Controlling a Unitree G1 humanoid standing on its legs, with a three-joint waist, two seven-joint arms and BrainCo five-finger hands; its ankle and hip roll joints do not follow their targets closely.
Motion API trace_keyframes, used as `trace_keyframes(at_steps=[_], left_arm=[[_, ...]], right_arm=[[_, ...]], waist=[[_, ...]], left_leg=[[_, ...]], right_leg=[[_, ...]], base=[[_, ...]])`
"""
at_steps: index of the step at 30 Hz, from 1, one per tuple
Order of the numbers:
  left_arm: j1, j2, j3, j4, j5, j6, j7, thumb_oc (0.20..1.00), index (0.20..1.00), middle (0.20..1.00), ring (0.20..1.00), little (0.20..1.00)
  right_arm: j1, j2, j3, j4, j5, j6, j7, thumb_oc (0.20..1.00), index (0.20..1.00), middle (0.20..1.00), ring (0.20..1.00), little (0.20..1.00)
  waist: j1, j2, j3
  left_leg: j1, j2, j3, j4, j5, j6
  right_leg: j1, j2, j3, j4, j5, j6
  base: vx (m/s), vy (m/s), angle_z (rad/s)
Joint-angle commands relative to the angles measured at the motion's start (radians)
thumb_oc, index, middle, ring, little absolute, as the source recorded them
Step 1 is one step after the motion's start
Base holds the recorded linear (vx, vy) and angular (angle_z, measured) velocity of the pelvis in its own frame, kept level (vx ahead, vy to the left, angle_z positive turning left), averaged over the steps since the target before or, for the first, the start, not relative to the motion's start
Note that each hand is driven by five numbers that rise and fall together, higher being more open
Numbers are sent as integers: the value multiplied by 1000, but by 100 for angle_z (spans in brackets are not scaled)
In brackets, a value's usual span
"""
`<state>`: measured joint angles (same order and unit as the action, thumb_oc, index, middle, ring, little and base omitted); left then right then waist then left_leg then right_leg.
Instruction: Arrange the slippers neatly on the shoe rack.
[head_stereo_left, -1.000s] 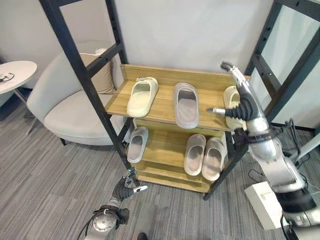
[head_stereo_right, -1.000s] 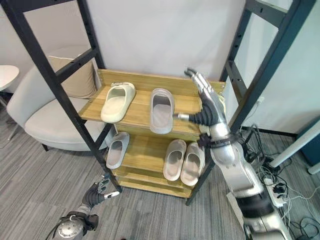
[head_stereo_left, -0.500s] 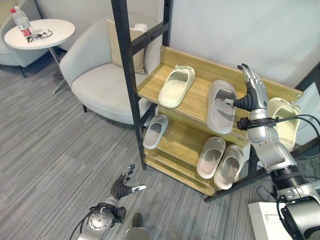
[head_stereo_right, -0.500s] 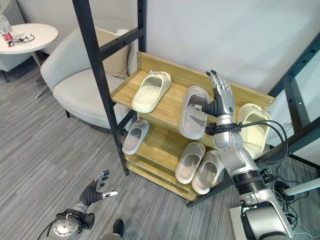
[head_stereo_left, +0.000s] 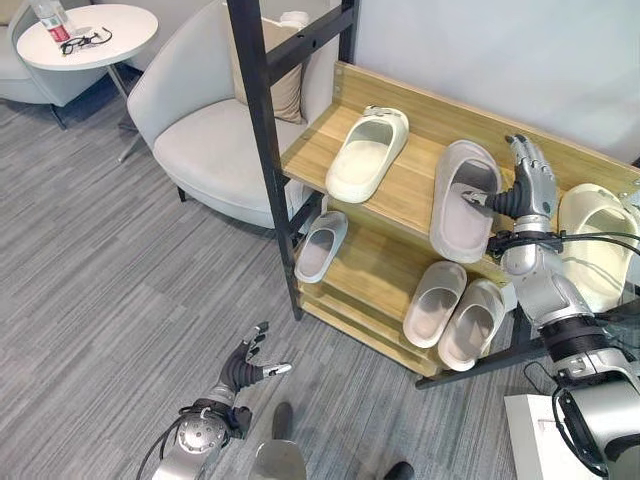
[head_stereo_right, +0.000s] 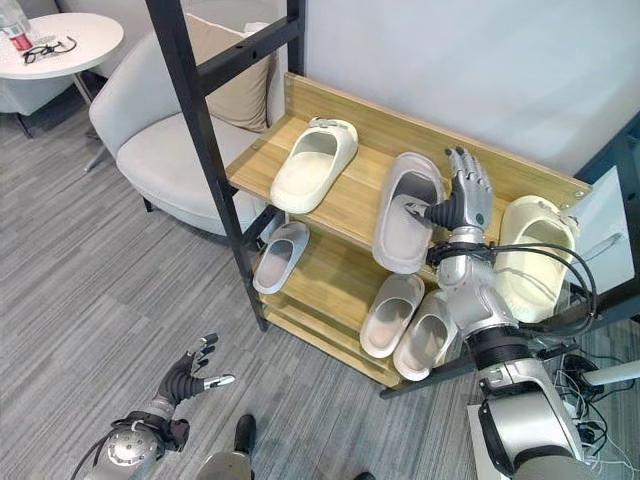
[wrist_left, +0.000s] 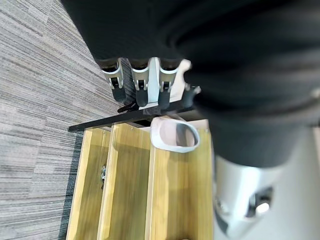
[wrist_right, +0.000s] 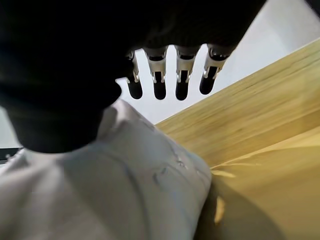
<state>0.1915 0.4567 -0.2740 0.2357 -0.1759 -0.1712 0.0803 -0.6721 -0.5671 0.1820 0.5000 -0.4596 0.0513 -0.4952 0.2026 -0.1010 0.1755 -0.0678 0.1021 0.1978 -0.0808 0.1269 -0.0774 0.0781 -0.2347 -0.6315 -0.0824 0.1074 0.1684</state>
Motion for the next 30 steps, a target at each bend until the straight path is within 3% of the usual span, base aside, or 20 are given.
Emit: trace_keyframes(at_steps=[1,4,8,11,12,13,17,19,21,23,27,30], left_arm=[[-34,35,-27,-89,-2,-70,18,1000,1000,1000,1000,1000],[-37,39,-38,-97,-13,-71,22,1000,1000,1000,1000,1000],[-50,33,-38,-92,-14,-64,37,1000,1000,1000,1000,1000],[-52,17,-15,-85,3,-57,48,1000,1000,1000,1000,1000],[-49,7,13,-92,18,-55,54,1000,1000,1000,1000,1000],[-46,10,10,-93,18,-54,54,1000,1000,1000,1000,1000],[-21,3,40,-115,47,-49,66,1000,1000,1000,1000,1000],[-9,0,47,-126,51,-42,75,1000,1000,1000,1000,1000],[6,-11,39,-116,51,-22,75,1000,1000,1000,1000,1000],[14,-19,47,-92,51,-27,78,1000,1000,1000,1000,1000],[10,-31,71,-92,44,-44,101,1000,1000,1000,1000,1000],[-7,-43,95,-94,49,-49,134,1000,1000,1000,1000,1000]], right_arm=[[-102,-64,48,76,58,4,-36,200,200,200,200,200],[-155,-47,55,138,144,-10,-51,200,200,200,200,200],[-154,-19,33,80,229,-40,-72,200,200,200,200,200],[-32,18,-41,-204,217,-79,-86,200,200,200,200,200],[67,41,-107,-365,197,-119,-96,200,200,200,200,200],[82,44,-115,-381,193,-114,-91,200,200,200,200,200],[253,144,-178,-724,225,-211,-55,200,200,200,200,200],[316,194,-124,-836,381,-288,35,200,200,200,200,200],[396,251,28,-920,763,-370,240,200,200,200,200,200],[437,238,192,-951,918,-349,409,200,200,200,200,200],[436,228,313,-880,880,-301,480,200,200,200,200,200],[432,229,369,-753,708,-266,477,200,200,200,200,200]], waist=[[37,-9,-6],[42,-2,-4],[38,5,-11],[17,15,-18],[0,23,-18],[3,21,-21],[-29,32,-30],[-45,33,-32],[-60,33,-39],[-64,34,-42],[-60,37,-48],[-45,35,-47]], left_leg=[[25,-2,9,28,-107,4],[15,-4,19,32,-89,8],[17,-6,17,27,-87,7],[29,-7,20,24,-91,9],[34,-8,22,23,-93,11],[35,-8,22,23,-93,11],[51,-4,32,17,-92,13],[59,2,43,12,-86,11],[65,15,56,9,-80,5],[70,22,57,7,-73,-4],[71,27,50,6,-67,-11],[67,32,42,7,-61,-18]], right_leg=[[51,9,65,71,-115,31],[49,9,44,64,-103,21],[53,13,44,55,-102,19],[56,14,52,55,-105,17],[57,15,59,54,-109,17],[58,15,58,54,-109,17],[60,16,72,52,-112,16],[62,17,75,49,-113,14],[70,19,76,45,-115,9],[75,24,70,45,-118,5],[80,30,63,47,-123,-2],[81,36,50,53,-129,-7]], base=[[0,0,0],[-40,12,-1],[-17,4,0],[11,-1,1],[0,0,0],[26,-13,5],[-3,-8,-4],[-30,-32,-13],[-41,-41,-27],[-37,-41,-23],[-18,-18,1],[-28,-23,6]])
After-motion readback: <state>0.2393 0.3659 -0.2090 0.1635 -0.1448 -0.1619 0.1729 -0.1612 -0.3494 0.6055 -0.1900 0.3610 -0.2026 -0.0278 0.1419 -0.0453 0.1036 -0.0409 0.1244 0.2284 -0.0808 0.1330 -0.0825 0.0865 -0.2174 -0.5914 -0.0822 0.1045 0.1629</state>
